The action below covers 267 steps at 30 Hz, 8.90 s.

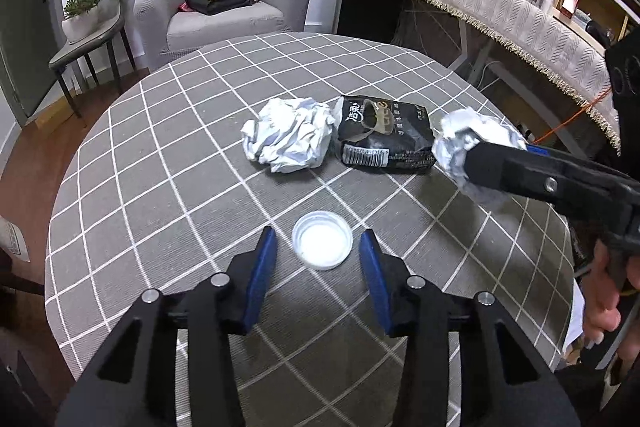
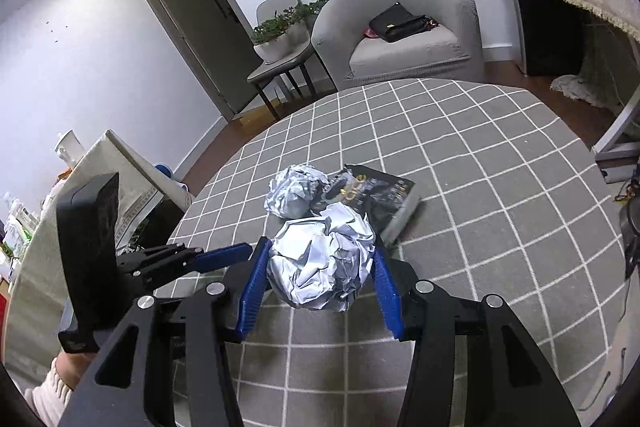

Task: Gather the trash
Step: 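Grasp a crumpled foil ball with the right gripper while the left gripper grasps the white bottle cap, then carry the bottle cap and foil ball over the teal bin, then open the left gripper to drop the cap while the right gripper releases the foil ball, then move both open tools back over the table toward the foil ball and tissue pack, then grasp the foil ball with the left gripper while the right gripper grasps the black tissue pack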

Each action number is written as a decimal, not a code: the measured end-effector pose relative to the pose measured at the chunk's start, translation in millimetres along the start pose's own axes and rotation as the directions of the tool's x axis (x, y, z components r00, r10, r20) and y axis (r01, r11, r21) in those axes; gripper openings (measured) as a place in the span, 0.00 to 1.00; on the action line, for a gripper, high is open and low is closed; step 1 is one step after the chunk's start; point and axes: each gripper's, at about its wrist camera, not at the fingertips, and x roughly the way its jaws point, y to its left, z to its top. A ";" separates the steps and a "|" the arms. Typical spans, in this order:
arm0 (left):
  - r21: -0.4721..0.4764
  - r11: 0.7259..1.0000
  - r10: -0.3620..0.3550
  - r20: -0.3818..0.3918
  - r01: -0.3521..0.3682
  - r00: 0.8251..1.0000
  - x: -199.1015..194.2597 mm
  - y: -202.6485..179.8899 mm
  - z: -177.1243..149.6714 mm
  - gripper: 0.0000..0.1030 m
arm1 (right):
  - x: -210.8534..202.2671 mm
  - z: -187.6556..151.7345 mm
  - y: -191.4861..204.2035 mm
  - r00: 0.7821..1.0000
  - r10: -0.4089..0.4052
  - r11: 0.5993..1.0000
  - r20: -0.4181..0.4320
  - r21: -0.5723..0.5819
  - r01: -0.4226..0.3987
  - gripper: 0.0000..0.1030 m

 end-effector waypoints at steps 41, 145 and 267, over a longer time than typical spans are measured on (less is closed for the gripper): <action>-0.200 0.973 0.145 0.160 -0.112 0.976 -121.7 69.8 -100.3 0.31 | 16.6 -65.3 109.8 0.996 0.051 0.991 -0.079 -0.121 -0.060 0.48; -0.460 0.866 0.277 0.121 -0.194 0.953 -225.3 265.7 -229.0 0.27 | 317.6 -231.0 274.0 0.759 -0.214 0.911 -0.615 -0.405 -0.072 0.62; 0.003 0.998 -0.062 0.029 0.062 0.998 30.4 38.5 42.5 0.50 | 79.6 36.7 -4.6 0.967 -0.084 0.829 -0.239 -0.556 -0.065 0.52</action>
